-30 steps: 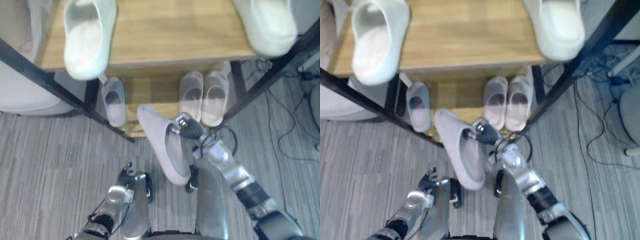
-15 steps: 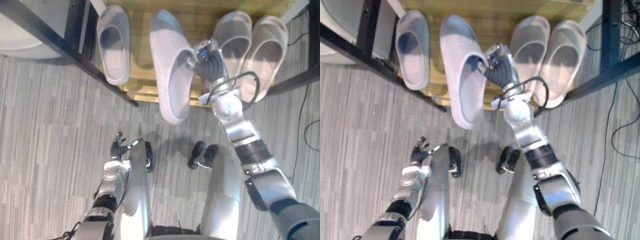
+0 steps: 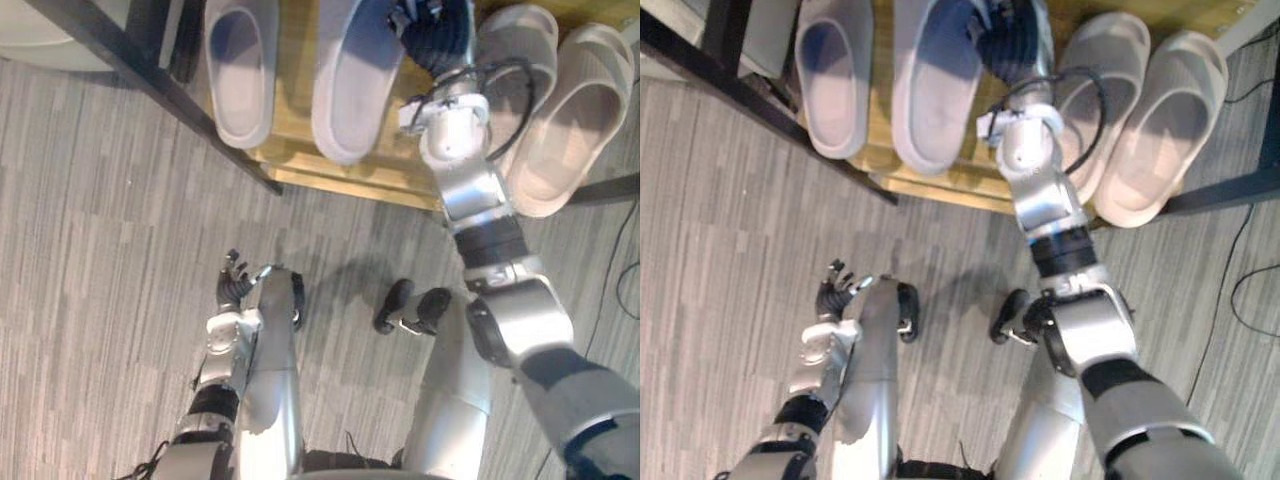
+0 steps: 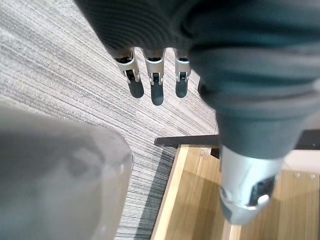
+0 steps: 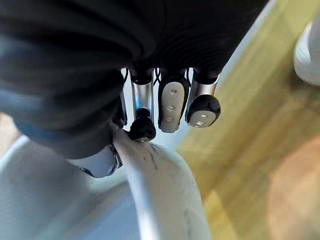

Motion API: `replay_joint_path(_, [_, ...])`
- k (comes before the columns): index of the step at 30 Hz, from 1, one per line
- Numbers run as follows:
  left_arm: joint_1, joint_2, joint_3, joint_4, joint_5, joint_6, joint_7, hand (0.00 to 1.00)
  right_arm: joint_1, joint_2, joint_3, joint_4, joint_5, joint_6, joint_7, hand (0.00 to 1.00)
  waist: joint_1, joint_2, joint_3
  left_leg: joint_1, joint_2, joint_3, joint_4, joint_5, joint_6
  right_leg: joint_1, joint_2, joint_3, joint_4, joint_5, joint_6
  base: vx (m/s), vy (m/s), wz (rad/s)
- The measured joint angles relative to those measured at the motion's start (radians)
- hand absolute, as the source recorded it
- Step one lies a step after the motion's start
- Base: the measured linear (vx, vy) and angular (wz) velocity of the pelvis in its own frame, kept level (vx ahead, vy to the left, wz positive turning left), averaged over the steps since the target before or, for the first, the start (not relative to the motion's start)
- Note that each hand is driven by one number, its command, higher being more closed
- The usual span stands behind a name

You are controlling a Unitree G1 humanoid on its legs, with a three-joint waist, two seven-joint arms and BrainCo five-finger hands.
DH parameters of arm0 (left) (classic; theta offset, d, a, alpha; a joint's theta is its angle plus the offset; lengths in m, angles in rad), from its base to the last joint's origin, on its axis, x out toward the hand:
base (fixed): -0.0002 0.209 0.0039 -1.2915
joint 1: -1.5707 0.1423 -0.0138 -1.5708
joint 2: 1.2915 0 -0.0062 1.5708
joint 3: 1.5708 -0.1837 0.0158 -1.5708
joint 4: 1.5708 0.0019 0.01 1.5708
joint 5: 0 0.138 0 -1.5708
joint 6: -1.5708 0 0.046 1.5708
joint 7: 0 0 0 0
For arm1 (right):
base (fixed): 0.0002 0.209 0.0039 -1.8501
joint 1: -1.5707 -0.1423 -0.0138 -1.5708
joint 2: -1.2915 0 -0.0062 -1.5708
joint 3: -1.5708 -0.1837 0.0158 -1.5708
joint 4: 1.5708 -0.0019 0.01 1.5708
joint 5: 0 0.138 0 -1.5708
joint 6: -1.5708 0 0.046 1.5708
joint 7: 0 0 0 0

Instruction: Organize the slippers on the shoe rack

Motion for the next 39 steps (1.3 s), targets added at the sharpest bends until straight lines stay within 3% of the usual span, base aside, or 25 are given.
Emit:
replay_joint_path(8, [-0.013, -0.007, -0.004, 0.001, -0.009, -0.002, 0.008, 0.0, -0.097, 0.01, 0.024, 0.217, 0.0, 0.022, -0.018, 1.0, 0.025, -0.024, -0.039, -0.054, -0.016, -0.032, 0.011, 0.01, -0.018, -0.033, -0.016, -0.025, 0.028, -0.014, -0.025, 0.0, -0.025, 0.1])
replay_joint_path(9, [-0.013, -0.007, -0.005, 0.001, -0.015, -0.002, 0.018, 0.0, -0.106, 0.009, 0.037, 0.231, 0.0, 0.028, -0.022, 0.0, 0.026, -0.024, -0.04, -0.055, -0.016, -0.034, 0.014, 0.01, -0.018, -0.033, -0.017, -0.026, 0.032, -0.016, -0.026, -0.01, -0.018, 0.05])
replay_joint_path(24, [-0.013, -0.007, 0.0, 0.051, -0.043, 0.0, 0.044, 0.0, -0.108, 0.045, -0.002, 0.259, 0.051, 0.029, -0.088, 0.0, 0.034, -0.028, -0.077, -0.067, -0.03, -0.033, 0.01, 0.017, -0.029, -0.048, -0.035, -0.024, 0.048, -0.032, -0.024, 0.0, -0.005, 0.04])
replay_joint_path(39, [0.001, -0.012, 0.009, 0.097, -0.042, 0.027, 0.043, 0.0, 0.111, 0.119, -0.121, -0.034, 0.078, 0.028, -0.119, 0.0, 0.025, -0.035, -0.081, 0.029, -0.016, -0.014, -0.045, 0.018, -0.031, 0.034, -0.019, -0.026, -0.004, -0.032, -0.023, 0.0, -0.001, -0.01])
